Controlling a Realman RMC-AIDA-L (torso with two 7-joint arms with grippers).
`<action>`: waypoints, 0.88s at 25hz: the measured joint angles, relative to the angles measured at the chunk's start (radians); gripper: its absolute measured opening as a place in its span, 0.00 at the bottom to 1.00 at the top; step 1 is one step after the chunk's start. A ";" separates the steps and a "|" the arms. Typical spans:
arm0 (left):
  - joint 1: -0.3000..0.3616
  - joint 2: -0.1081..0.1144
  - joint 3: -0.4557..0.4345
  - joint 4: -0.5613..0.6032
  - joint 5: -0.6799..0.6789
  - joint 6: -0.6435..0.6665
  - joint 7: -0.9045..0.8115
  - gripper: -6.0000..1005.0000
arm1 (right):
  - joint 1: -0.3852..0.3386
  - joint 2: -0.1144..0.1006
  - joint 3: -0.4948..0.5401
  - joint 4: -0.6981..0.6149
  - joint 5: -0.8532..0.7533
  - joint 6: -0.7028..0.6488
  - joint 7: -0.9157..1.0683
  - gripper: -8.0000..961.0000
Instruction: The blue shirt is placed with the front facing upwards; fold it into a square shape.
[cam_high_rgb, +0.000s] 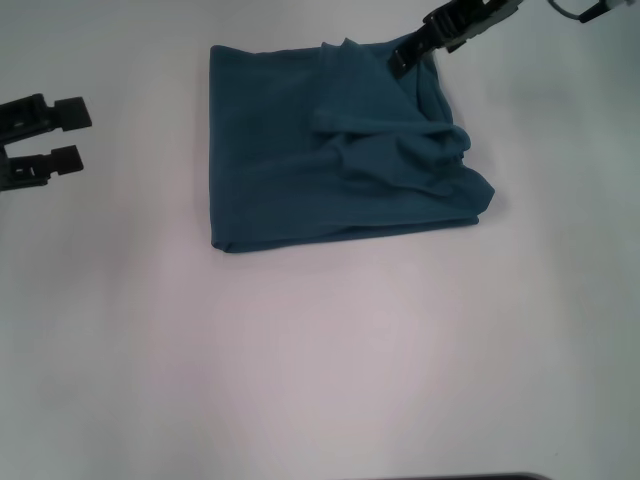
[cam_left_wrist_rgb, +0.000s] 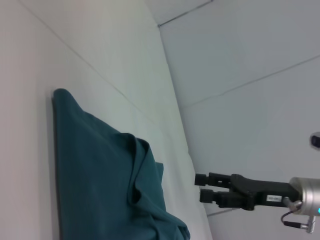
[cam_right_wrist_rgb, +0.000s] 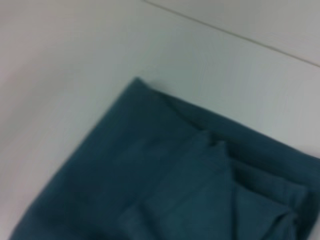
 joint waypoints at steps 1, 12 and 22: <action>0.001 -0.002 -0.001 0.001 0.000 -0.002 0.002 0.94 | 0.000 0.002 0.000 0.005 -0.014 0.018 0.024 0.89; -0.022 -0.018 0.004 0.003 -0.001 -0.030 0.005 0.94 | -0.007 -0.007 0.053 0.213 0.090 0.213 0.141 0.89; -0.039 -0.029 0.007 0.002 0.003 -0.050 0.006 0.94 | -0.030 0.002 0.072 0.254 0.141 0.320 0.163 0.88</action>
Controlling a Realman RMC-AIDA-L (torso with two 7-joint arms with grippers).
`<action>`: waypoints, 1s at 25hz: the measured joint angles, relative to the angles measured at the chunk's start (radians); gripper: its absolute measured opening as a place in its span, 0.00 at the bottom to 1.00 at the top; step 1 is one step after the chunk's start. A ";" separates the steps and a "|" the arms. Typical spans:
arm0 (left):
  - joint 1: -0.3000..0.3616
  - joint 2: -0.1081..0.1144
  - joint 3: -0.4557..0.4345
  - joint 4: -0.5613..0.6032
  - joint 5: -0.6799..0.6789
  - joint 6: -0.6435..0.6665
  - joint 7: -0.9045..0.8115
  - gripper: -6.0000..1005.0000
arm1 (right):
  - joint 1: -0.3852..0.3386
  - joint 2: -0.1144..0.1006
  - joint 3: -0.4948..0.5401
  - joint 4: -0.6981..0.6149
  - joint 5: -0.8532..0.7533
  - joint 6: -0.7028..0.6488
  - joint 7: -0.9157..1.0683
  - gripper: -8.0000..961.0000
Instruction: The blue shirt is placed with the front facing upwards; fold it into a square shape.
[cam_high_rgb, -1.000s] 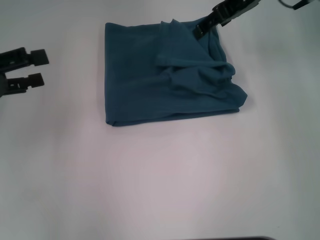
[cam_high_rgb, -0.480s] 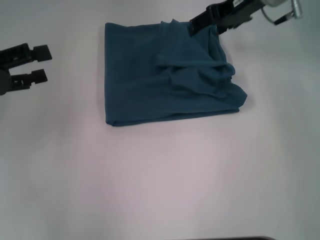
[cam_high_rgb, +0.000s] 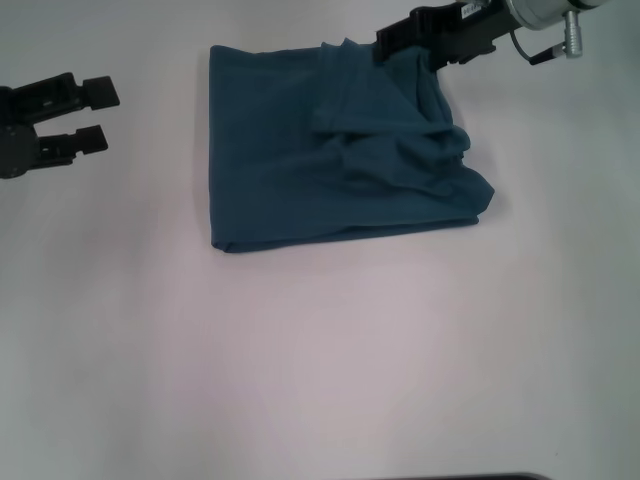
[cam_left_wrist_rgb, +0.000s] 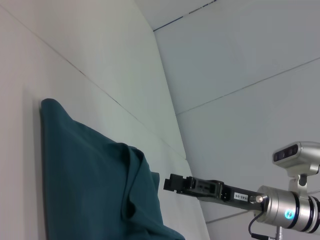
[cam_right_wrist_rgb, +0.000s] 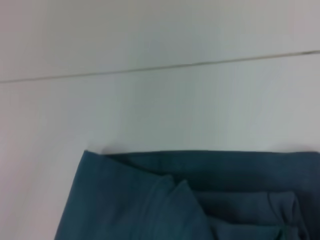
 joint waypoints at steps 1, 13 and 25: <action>0.000 -0.001 0.000 0.000 0.000 -0.002 0.000 0.94 | 0.000 0.000 0.000 0.006 0.002 0.009 0.000 0.88; 0.000 -0.007 0.002 0.001 0.002 -0.013 0.002 0.94 | -0.001 0.006 -0.002 0.082 0.039 0.119 -0.009 0.88; -0.003 -0.010 0.002 0.002 0.002 -0.013 0.002 0.94 | -0.001 0.016 -0.005 0.089 0.057 0.133 -0.008 0.85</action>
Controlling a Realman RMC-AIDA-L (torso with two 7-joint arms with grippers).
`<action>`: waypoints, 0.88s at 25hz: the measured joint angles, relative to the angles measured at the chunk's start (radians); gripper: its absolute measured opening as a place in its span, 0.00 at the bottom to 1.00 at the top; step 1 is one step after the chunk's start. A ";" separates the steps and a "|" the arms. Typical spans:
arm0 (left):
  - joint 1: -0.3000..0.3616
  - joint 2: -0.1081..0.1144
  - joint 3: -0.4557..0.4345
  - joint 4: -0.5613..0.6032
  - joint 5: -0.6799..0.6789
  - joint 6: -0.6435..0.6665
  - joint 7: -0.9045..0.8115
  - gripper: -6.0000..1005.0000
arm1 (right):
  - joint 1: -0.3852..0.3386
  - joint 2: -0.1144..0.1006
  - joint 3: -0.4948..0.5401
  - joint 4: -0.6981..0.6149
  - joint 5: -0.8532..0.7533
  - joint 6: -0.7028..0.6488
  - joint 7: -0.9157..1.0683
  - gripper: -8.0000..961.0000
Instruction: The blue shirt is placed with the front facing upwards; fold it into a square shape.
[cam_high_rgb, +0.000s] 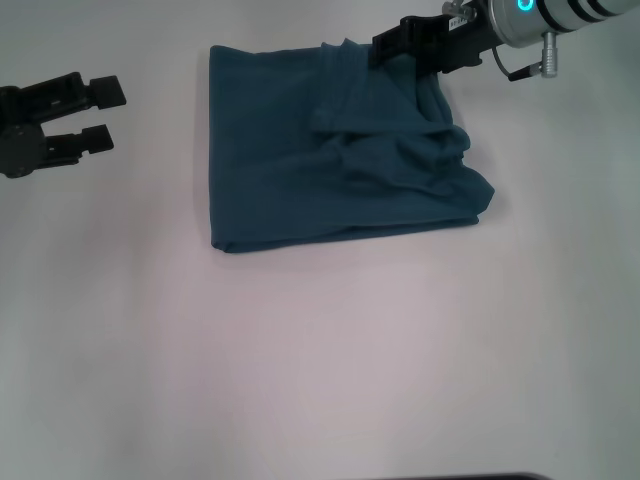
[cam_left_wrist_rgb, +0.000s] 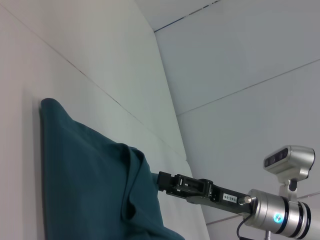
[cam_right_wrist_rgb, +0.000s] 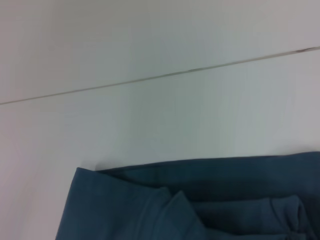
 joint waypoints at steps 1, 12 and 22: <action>0.000 0.000 0.000 0.000 0.000 0.000 0.000 0.94 | 0.000 0.000 -0.001 0.001 0.000 0.002 0.000 0.84; 0.000 -0.005 0.000 0.000 0.000 0.000 0.000 0.94 | -0.007 -0.004 0.011 -0.004 0.001 0.006 0.002 0.76; -0.002 -0.010 0.003 0.000 0.000 -0.005 0.000 0.94 | -0.010 -0.005 0.009 -0.002 0.001 0.013 0.002 0.29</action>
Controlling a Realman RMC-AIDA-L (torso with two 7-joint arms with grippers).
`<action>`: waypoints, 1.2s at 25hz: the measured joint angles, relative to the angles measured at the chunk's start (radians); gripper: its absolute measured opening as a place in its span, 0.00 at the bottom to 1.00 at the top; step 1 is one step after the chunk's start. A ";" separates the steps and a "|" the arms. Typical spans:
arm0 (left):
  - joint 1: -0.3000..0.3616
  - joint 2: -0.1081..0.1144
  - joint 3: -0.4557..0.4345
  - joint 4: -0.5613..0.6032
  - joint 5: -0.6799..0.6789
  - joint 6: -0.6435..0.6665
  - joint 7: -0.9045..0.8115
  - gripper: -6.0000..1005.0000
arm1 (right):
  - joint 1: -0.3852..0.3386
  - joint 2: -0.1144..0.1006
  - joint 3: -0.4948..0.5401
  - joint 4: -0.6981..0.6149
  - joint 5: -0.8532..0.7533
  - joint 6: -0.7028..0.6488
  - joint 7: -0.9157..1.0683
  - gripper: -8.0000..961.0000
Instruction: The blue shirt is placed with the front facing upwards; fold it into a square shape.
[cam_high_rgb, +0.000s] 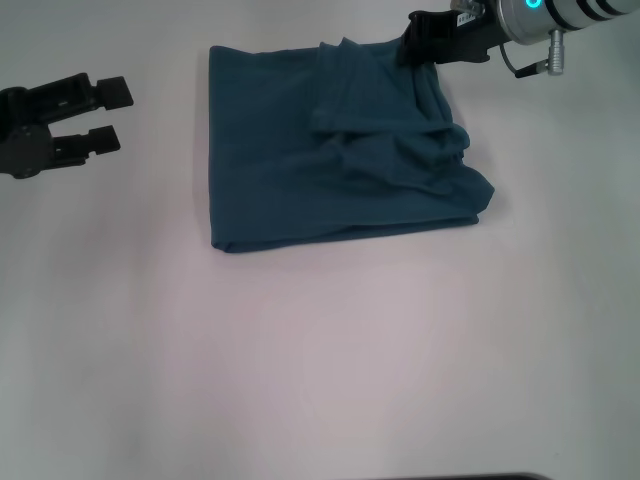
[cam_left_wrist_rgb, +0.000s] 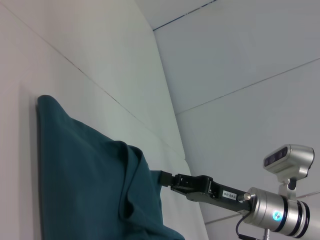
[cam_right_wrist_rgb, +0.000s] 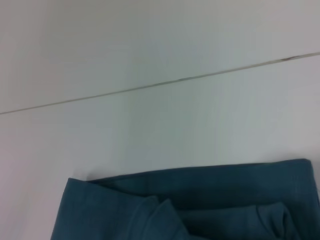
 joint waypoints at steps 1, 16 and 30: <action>0.000 -0.001 0.000 0.000 0.000 0.000 0.000 0.94 | 0.000 0.000 -0.001 -0.001 0.000 0.000 0.000 0.25; -0.003 -0.003 0.000 0.000 0.000 0.001 0.000 0.94 | -0.035 0.001 0.005 -0.126 0.050 -0.101 0.008 0.01; -0.003 -0.004 0.000 0.000 0.000 0.005 -0.002 0.94 | -0.069 -0.008 0.004 -0.144 0.045 -0.087 0.022 0.01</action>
